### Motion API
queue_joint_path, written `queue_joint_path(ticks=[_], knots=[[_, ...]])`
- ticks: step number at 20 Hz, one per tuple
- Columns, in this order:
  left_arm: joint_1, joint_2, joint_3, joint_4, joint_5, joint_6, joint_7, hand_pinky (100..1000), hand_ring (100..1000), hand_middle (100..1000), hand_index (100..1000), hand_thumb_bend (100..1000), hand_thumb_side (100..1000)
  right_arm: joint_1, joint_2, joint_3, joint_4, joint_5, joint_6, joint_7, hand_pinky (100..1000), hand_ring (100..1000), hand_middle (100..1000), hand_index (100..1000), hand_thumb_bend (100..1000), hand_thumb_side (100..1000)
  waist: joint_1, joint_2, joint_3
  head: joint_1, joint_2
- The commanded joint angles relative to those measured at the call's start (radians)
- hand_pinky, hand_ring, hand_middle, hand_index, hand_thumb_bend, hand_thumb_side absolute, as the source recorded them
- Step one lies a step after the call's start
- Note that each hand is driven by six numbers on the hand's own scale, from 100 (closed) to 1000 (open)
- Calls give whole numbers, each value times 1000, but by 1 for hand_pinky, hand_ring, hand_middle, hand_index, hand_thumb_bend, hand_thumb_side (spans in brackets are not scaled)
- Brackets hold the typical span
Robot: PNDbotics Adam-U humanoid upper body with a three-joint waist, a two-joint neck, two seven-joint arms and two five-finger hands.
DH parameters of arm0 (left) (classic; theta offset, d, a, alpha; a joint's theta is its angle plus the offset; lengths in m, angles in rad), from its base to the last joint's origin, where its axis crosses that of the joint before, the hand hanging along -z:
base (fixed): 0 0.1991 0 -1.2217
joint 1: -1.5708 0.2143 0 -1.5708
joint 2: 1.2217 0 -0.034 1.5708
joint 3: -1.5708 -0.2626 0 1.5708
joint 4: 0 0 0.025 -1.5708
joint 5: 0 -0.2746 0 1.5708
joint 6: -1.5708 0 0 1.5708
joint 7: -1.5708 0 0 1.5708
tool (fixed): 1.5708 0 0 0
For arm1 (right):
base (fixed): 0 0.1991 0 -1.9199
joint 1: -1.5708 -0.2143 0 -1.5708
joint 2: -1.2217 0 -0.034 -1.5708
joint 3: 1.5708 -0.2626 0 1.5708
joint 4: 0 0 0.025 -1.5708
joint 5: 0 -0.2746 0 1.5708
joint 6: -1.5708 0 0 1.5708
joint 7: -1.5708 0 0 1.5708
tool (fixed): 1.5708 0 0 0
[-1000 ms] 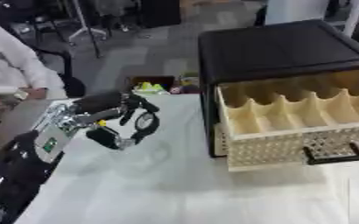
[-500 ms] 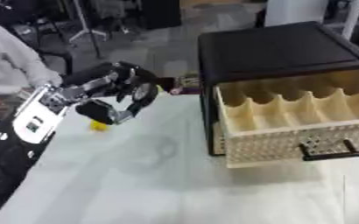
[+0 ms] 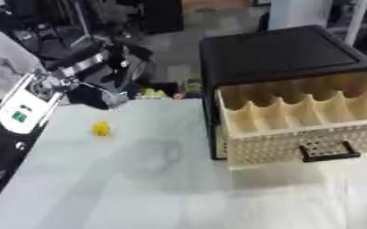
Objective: Pick up objects from table and place into drawer.
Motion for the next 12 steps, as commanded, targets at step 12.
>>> queue_joint_path(ticks=[12], knots=[[-128,-50,-16,-18,177,-308,-383,100,276,397,909,100,257,-38,12,17,-16,0,4,14,356,493,462,606,868,987,5,-9,-21,24,-4]])
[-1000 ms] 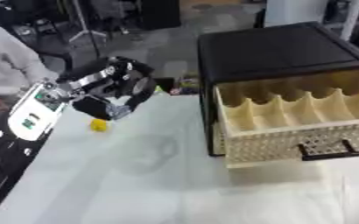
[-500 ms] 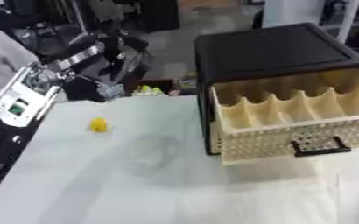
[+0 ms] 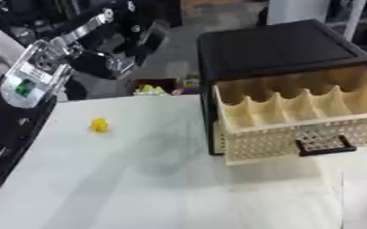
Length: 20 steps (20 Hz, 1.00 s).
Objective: Pick up objects from table and place into drawer.
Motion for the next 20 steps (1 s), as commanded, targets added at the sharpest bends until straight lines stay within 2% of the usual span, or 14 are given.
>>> queue_joint_path(ticks=[1,9,15,20], knots=[[-39,-2,-1,-9,24,-337,-350,100,275,395,908,100,251,-26,-2,6,-16,-1,-2,8,358,494,462,606,868,987,-1,-11,-8,15,-12],[-71,-42,-3,-3,33,-340,-351,100,270,391,906,100,245,-50,14,13,-16,-8,-7,17,371,498,466,607,868,987,19,-4,-58,59,-33],[-95,-75,-2,10,31,-346,-351,100,265,386,904,100,246,-68,29,19,-16,-12,-11,22,381,501,469,608,868,987,34,0,-110,99,-51],[-113,-102,11,40,33,-330,-351,100,258,376,901,100,261,-85,42,29,-16,-17,-11,35,379,501,469,607,868,987,46,5,-149,135,-64]])
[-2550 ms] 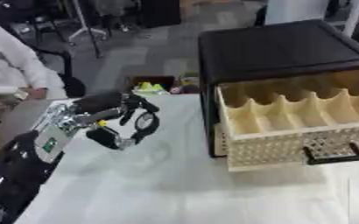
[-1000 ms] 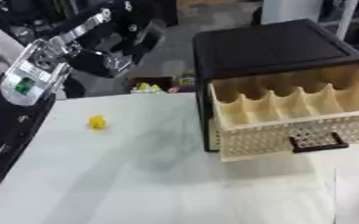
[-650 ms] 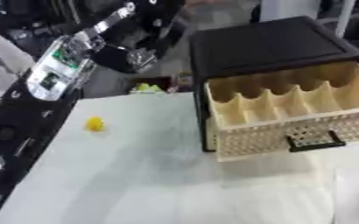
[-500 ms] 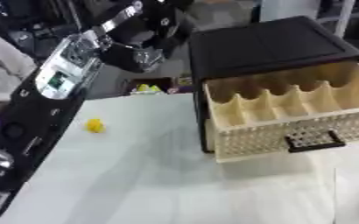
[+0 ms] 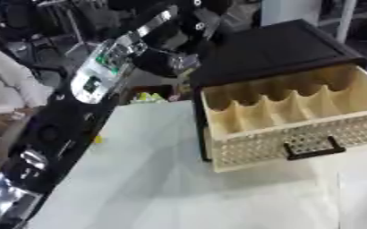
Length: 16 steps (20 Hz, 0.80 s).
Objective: Pick up objects from table and place into drawer.
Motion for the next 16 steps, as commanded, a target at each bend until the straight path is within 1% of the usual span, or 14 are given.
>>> queue_joint_path(ticks=[1,7,12,16], knots=[[-33,2,21,15,5,-333,-344,100,258,376,901,100,260,-26,1,7,-16,-9,-2,12,379,501,469,607,868,987,-6,-13,-9,23,-17],[-32,-11,30,48,0,-339,-344,100,256,371,899,100,272,-37,9,14,-16,-15,-4,24,377,500,468,607,868,987,1,-8,-34,35,-22],[-15,-14,32,87,-21,-355,-344,100,254,366,895,100,308,-43,16,16,-16,-18,-6,29,378,500,468,607,868,987,4,-3,-44,29,-9],[-9,-19,41,124,-46,-362,-344,100,255,367,895,100,332,-46,19,17,-16,-20,-6,31,375,498,466,606,868,987,4,3,-52,29,-9]])
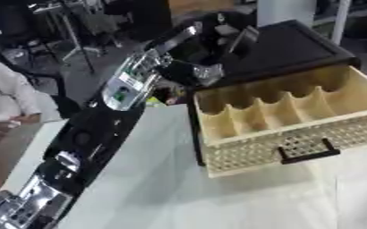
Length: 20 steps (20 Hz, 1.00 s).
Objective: Pick up objects from table and place into drawer.
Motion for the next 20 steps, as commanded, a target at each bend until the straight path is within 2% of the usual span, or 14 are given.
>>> queue_joint_path(ticks=[1,10,14,15,16,17,18,20], knots=[[-14,9,17,12,-21,-357,-349,100,255,367,895,100,334,-21,0,4,-16,-7,-1,7,375,498,466,606,868,987,-9,-14,0,1,1],[-6,-11,7,26,-60,-358,-349,100,285,390,899,100,393,-29,7,6,-16,-9,-3,11,374,497,465,606,868,987,-5,-3,-14,12,-4],[-1,-15,3,24,-77,-358,-349,100,315,414,912,100,454,-30,8,7,-16,-9,-3,13,373,496,465,606,868,987,-2,0,-16,7,-4],[1,-14,-1,24,-83,-358,-349,117,363,450,930,100,512,-30,7,7,-16,-9,-3,13,373,496,465,606,868,987,-1,0,-16,6,-4],[3,-14,-3,23,-90,-358,-349,176,422,486,942,100,554,-30,7,7,-16,-9,-3,13,373,496,465,606,868,987,-1,0,-17,4,-3],[5,-14,-6,20,-96,-358,-349,251,521,558,960,100,635,-30,7,7,-16,-8,-3,13,373,496,464,606,868,987,0,1,-17,3,-4],[7,-14,-8,16,-101,-358,-349,315,616,626,971,100,678,-30,7,6,-16,-8,-3,13,373,496,464,606,868,987,0,0,-17,3,-4],[9,-12,-8,5,-104,-358,-349,429,739,718,983,100,693,-28,6,6,-16,-8,-3,12,374,496,465,606,868,987,0,0,-15,3,-4]])
